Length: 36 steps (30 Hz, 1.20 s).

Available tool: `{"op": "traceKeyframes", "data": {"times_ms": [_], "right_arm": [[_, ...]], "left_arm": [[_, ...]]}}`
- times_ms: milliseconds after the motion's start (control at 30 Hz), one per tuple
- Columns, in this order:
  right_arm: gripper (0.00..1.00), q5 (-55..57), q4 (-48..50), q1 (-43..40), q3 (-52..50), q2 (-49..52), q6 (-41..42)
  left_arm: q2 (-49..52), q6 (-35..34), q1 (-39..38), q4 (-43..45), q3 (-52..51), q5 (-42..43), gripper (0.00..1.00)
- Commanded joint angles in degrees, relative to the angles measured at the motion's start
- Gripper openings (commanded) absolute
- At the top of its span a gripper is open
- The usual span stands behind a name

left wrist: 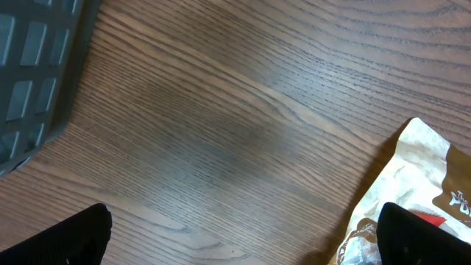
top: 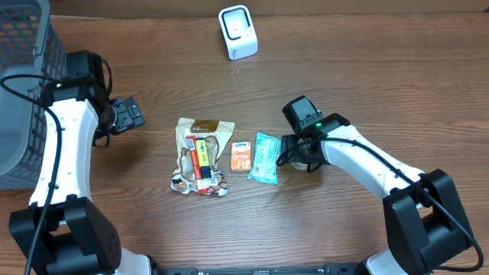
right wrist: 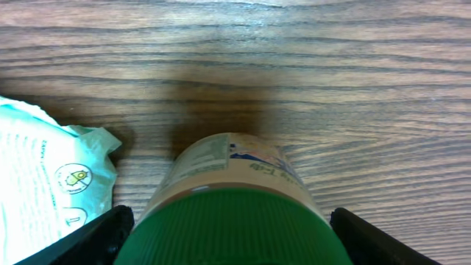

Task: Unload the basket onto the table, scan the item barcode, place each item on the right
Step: 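Lower the right gripper around the jar and close on it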

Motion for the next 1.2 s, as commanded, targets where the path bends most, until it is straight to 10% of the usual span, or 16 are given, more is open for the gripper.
{"op": "traceKeyframes", "data": {"times_ms": [0, 267, 633, 1167], "right_arm": [[0.85, 2.9, 0.2, -0.1, -0.4, 0.1, -0.2], [0.84, 2.9, 0.4, -0.1, -0.4, 0.1, -0.2], [0.54, 2.7, -6.9, -0.6, 3.3, 0.1, 9.0], [0.65, -2.7, -7.0, -5.1, 7.0, 0.1, 17.2]], "left_arm": [[0.5, 0.9, 0.1, -0.1, 0.8, -0.1, 1.0], [0.5, 0.9, 0.1, -0.1, 0.8, -0.1, 1.0], [0.5, 0.9, 0.1, -0.1, 0.8, -0.1, 1.0], [0.5, 0.9, 0.1, -0.1, 0.8, -0.1, 1.0]]}}
